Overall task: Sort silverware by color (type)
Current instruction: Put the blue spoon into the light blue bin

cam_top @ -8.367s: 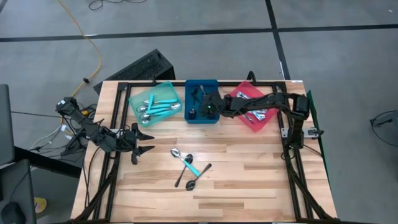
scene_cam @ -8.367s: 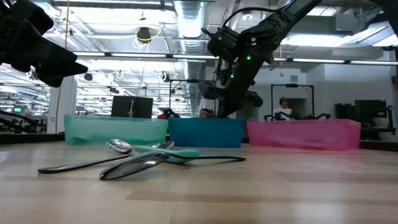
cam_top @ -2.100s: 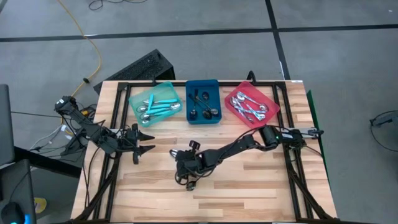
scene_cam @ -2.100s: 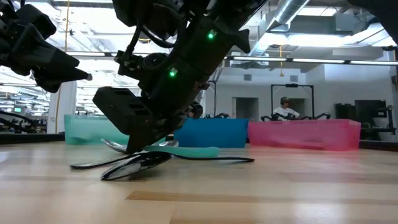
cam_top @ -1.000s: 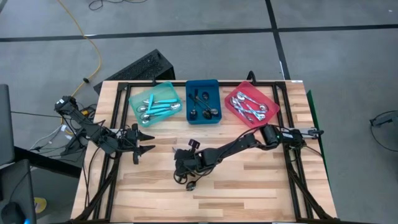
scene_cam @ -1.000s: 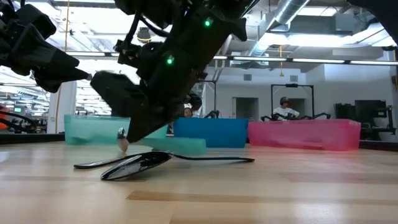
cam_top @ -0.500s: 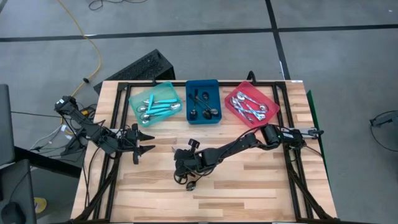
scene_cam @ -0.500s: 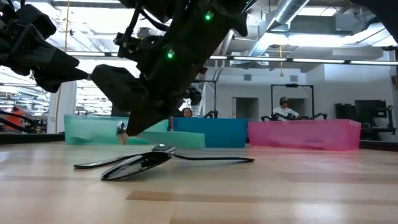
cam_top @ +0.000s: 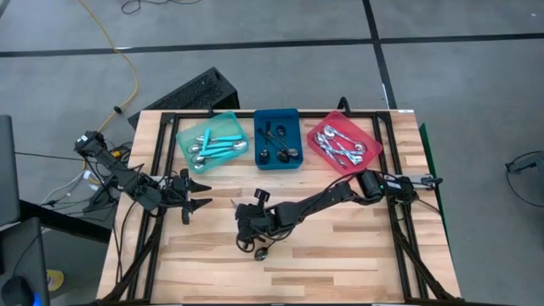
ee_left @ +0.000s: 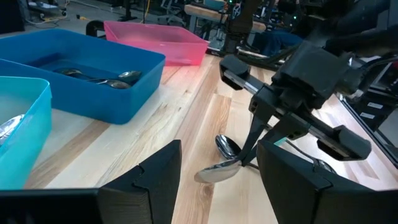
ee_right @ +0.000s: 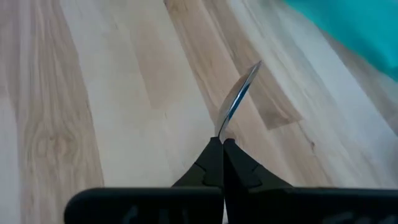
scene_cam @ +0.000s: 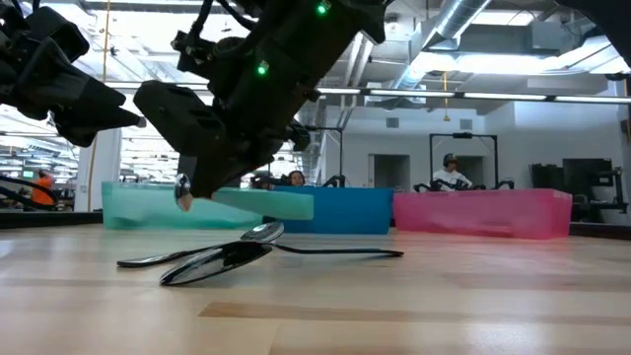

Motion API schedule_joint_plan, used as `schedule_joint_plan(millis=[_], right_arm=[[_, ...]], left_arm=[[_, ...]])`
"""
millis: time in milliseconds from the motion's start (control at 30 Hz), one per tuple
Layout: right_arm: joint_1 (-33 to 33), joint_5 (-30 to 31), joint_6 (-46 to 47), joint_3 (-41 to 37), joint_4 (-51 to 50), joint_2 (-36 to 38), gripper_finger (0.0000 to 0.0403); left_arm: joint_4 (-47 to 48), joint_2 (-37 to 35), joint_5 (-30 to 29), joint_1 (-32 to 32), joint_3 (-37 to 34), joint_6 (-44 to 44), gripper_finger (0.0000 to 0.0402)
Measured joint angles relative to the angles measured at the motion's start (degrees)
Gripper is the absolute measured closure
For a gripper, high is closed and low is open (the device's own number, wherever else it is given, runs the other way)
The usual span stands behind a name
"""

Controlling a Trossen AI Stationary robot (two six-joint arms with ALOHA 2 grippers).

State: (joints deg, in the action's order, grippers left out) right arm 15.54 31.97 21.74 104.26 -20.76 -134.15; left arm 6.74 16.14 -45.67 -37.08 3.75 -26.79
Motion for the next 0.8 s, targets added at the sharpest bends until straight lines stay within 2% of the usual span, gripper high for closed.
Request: schedule_joint_plan(millis=[167, 367, 667, 800], right_arm=[[-0.68, -1.05, -1.28, 0.21, -0.64, 0.02, 0.0381], [-1.65, -5.04, -0.26, 0.21, -2.19, -0.15, 0.037], [-3.03, -12.27, 0.74, 0.21, -3.25, -0.15, 0.0311], [-3.32, -13.59, 0.76, 0.21, -3.46, -0.15, 0.0288]], left_arm=[[0.0, -0.01, 0.0, -0.01, 0.0, -0.02, 0.0207], [0.0, -0.02, 0.01, -0.01, 0.0, -0.02, 0.0207], [-0.01, -0.02, 0.01, -0.02, 0.0, -0.02, 0.0207], [0.0, -0.02, 0.0, 0.0, 0.0, -0.02, 0.0207]])
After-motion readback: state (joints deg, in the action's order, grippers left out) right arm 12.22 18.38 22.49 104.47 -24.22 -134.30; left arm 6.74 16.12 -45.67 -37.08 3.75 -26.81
